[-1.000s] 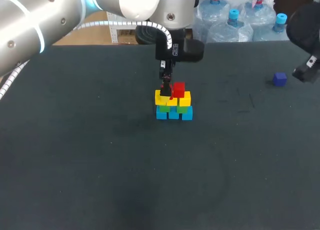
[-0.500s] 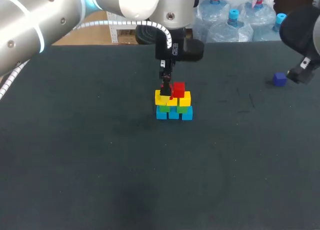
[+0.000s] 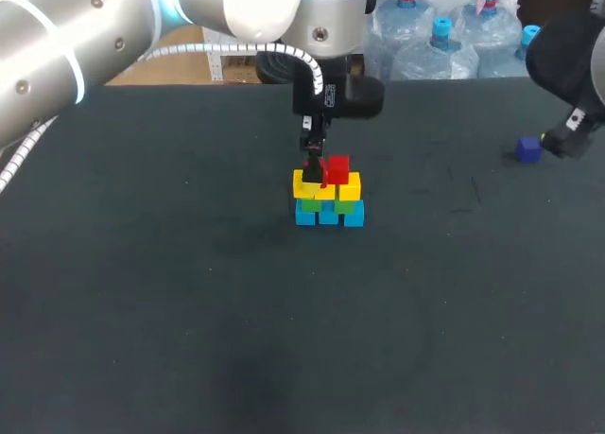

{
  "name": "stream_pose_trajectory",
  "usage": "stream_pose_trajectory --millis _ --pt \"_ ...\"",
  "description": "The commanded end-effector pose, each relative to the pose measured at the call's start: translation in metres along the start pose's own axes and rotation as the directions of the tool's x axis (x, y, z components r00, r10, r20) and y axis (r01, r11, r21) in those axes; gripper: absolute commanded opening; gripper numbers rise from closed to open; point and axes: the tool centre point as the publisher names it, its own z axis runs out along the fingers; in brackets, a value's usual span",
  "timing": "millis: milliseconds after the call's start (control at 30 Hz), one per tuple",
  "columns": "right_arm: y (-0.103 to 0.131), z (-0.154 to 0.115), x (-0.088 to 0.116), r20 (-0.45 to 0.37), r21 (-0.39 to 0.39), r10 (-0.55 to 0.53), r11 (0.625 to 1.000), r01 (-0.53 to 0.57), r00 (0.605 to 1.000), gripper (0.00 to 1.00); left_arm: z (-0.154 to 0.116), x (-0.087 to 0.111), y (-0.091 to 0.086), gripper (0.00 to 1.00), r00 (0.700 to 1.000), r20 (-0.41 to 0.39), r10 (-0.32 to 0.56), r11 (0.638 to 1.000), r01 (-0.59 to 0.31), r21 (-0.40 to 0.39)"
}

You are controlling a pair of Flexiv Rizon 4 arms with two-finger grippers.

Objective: Place the blue cubes, place green cubes on the blue cubes, place the yellow cubes on the green cubes, then place the red cubes on the yellow cubes, and place purple cube on the red cubes.

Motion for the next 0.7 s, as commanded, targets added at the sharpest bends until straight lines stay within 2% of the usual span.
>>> stream_pose_trajectory --millis 33,700 --pt "0.001 0.002 0.000 0.006 -0.001 -0.003 1.000 0.003 1.000 1.00 -0.002 -0.001 0.003 1.00 1.000 -0.009 0.004 1.000 -0.004 -0.005" --pt "0.006 0.005 -0.012 0.049 -0.032 -0.052 0.998 0.054 0.997 1.00 -0.002 0.002 0.006 1.00 1.000 -0.007 -0.006 1.000 0.006 -0.021"
